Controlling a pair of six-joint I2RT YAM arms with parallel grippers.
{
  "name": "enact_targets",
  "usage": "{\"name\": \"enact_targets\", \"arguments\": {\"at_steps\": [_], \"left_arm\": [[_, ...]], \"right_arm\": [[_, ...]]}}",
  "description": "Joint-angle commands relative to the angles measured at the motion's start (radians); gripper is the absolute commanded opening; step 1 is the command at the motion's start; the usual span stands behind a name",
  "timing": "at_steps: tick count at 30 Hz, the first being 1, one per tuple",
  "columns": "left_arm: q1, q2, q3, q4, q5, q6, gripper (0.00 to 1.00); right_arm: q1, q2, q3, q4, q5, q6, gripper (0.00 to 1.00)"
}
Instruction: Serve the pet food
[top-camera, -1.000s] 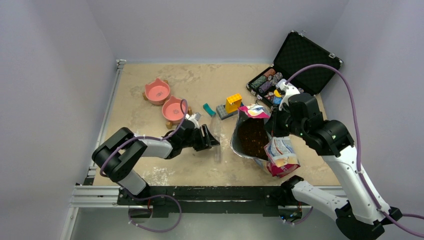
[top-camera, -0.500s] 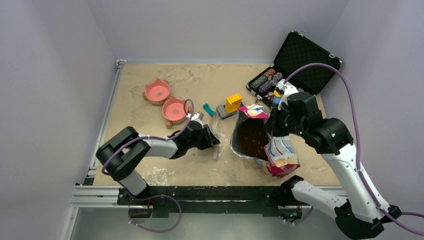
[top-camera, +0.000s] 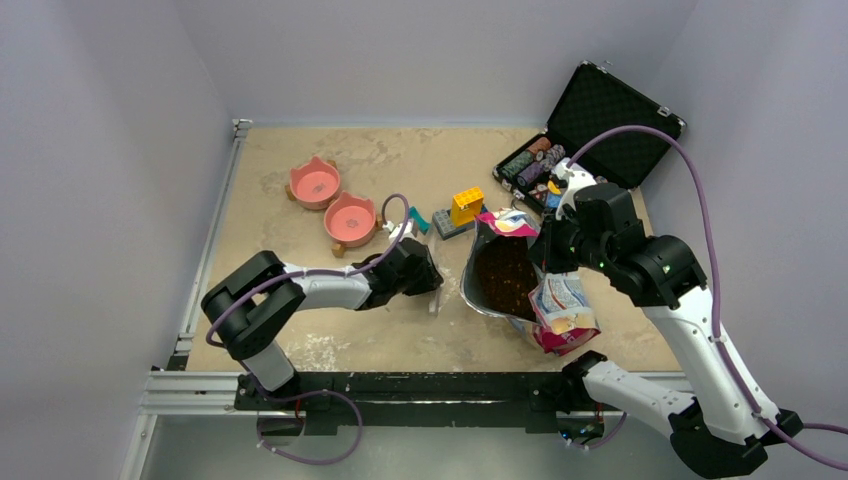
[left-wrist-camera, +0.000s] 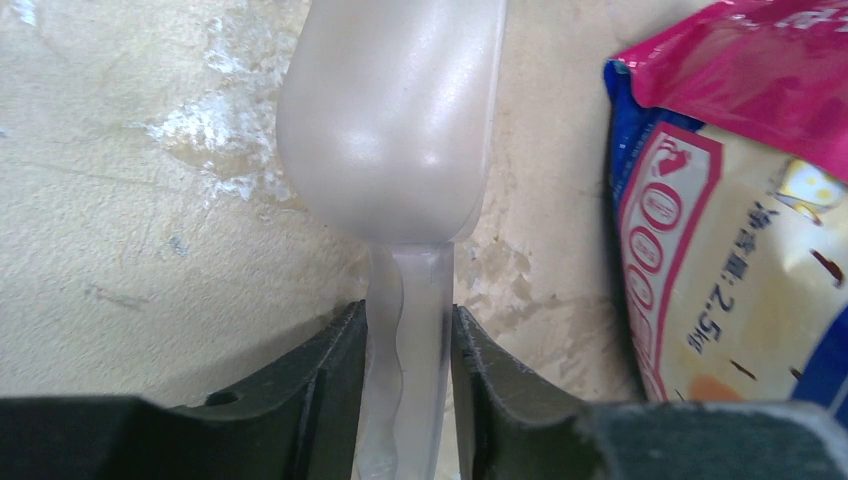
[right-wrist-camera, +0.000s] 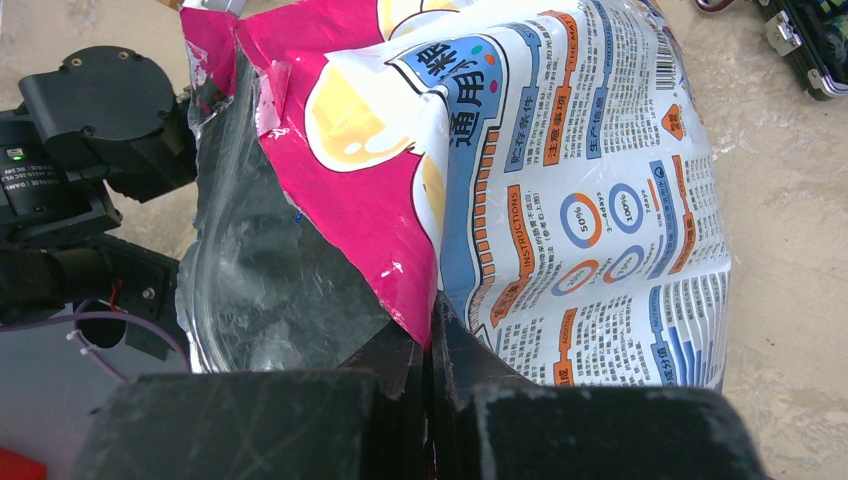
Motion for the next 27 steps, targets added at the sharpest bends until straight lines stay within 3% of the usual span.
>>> {"name": "enact_targets", "arguments": {"at_steps": [1,5,9,13,23,25,27], "left_arm": [[-0.014,0.002,0.047,-0.272,-0.12,0.051,0.45],[-0.022,0.007,0.095,-0.368,-0.161,0.072,0.41],[-0.035,0.045,0.157,-0.453,-0.176,0.075,0.53],[-0.037,0.069,0.181,-0.493,-0.183,0.073,0.36],[-0.056,0.169,0.177,-0.553,-0.22,0.048,0.37],[-0.057,0.171,0.157,-0.519,-0.199,0.063,0.26],[-0.057,0.152,0.159,-0.5,-0.168,0.108,0.07]], "right_arm": [[0.009,-0.011,0.007,-0.035,-0.042,0.001,0.0],[0.01,-0.013,0.004,-0.032,-0.043,0.002,0.0],[0.009,-0.02,-0.004,-0.032,-0.044,0.007,0.0],[0.009,-0.027,-0.003,-0.036,-0.042,0.012,0.0],[0.01,-0.029,-0.006,-0.037,-0.043,0.02,0.0],[0.009,-0.029,-0.006,-0.037,-0.043,0.019,0.0],[0.009,-0.029,-0.009,-0.032,-0.04,0.019,0.0]]}}
